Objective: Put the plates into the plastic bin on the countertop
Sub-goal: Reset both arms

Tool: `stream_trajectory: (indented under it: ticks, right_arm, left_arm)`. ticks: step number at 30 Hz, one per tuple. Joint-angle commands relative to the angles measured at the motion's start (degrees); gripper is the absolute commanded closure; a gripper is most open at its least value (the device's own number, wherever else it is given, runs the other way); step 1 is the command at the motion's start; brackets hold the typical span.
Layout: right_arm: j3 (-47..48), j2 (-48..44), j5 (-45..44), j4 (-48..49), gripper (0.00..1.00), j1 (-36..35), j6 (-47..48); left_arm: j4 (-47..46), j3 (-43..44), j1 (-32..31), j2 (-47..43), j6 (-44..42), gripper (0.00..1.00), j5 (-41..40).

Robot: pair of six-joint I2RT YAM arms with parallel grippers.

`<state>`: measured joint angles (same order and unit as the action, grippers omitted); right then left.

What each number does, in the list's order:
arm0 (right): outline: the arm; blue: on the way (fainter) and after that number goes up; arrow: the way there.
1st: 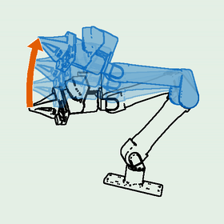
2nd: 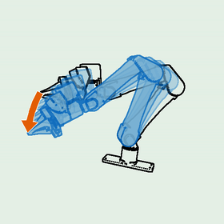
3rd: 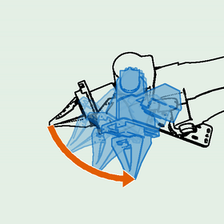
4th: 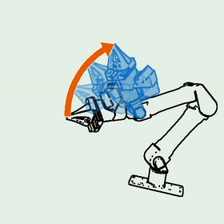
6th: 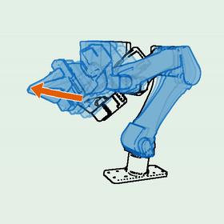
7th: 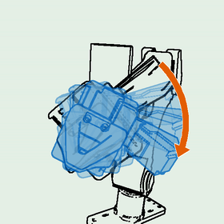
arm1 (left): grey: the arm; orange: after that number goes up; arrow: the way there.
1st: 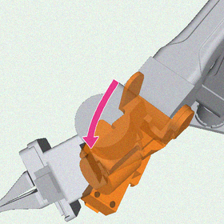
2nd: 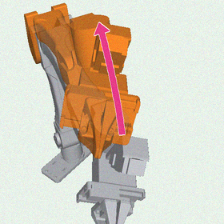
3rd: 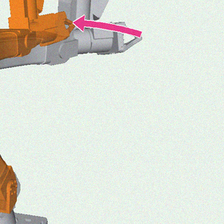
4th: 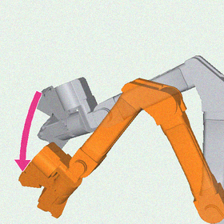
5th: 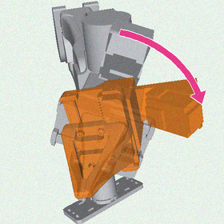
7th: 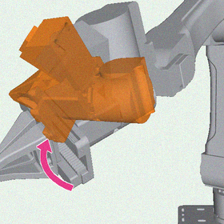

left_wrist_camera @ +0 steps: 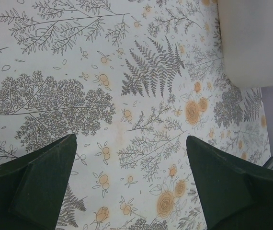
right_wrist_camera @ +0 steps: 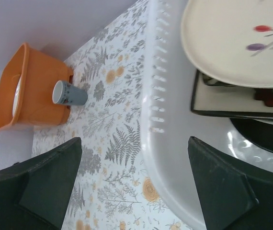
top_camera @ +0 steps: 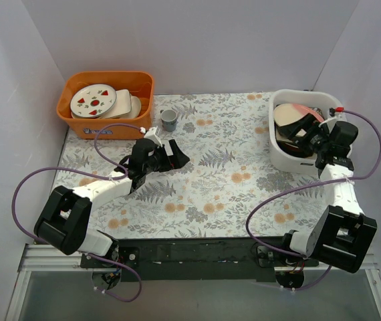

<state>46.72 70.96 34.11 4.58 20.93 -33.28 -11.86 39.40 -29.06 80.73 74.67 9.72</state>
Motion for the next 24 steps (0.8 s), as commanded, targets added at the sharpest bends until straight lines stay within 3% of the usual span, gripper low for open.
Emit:
stream_trajectory:
  ticks: [1, 10, 18, 24]
  right_arm:
    - [6.26, -1.35, -2.55, -4.13, 0.02, -7.89, 4.26]
    - [12.34, -2.4, -10.81, -9.93, 0.02, -17.4, 11.39]
    - [13.75, -3.55, -17.49, -12.22, 0.02, -20.84, 15.87]
    - [15.59, -1.53, -23.11, -14.85, 0.02, -29.27, 20.35]
  left_arm:
    - [-0.53, 2.35, 0.14, -1.63, -1.81, 0.02, 0.83]
    - [0.34, 4.19, 0.23, -3.21, -5.5, 0.02, 0.83]
    - [2.98, 5.87, 0.23, -4.35, -7.79, 0.02, -1.45]
    - [3.86, 6.22, 0.32, -4.26, -7.79, 0.02, -2.59]
